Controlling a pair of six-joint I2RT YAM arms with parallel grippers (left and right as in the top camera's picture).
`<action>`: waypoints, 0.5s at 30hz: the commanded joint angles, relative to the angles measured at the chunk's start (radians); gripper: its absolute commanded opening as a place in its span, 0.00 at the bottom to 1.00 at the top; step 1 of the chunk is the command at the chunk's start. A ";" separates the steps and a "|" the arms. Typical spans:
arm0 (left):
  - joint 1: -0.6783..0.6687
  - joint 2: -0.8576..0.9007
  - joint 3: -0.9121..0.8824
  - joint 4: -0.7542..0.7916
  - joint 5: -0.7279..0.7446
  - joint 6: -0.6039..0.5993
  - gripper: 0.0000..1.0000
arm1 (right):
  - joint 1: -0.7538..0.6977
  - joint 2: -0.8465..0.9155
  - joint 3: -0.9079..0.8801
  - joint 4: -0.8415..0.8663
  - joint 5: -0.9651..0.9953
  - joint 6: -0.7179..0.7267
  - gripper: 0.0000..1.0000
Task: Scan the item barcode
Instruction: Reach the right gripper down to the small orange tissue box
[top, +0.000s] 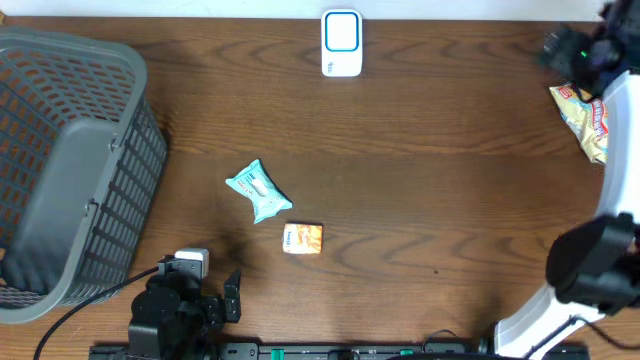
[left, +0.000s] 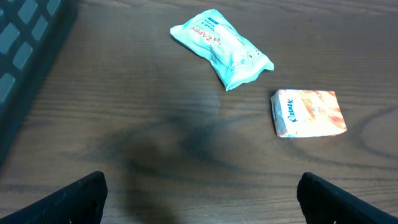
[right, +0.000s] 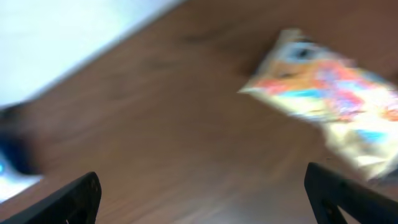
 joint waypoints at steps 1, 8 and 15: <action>-0.003 -0.002 0.004 -0.002 0.013 0.006 0.98 | 0.117 0.023 -0.010 -0.085 -0.240 0.164 0.99; -0.003 -0.002 0.004 -0.002 0.013 0.006 0.98 | 0.383 0.100 -0.035 -0.288 -0.390 0.194 0.99; -0.003 -0.002 0.004 -0.002 0.013 0.006 0.98 | 0.687 0.190 -0.051 -0.459 -0.388 0.137 0.88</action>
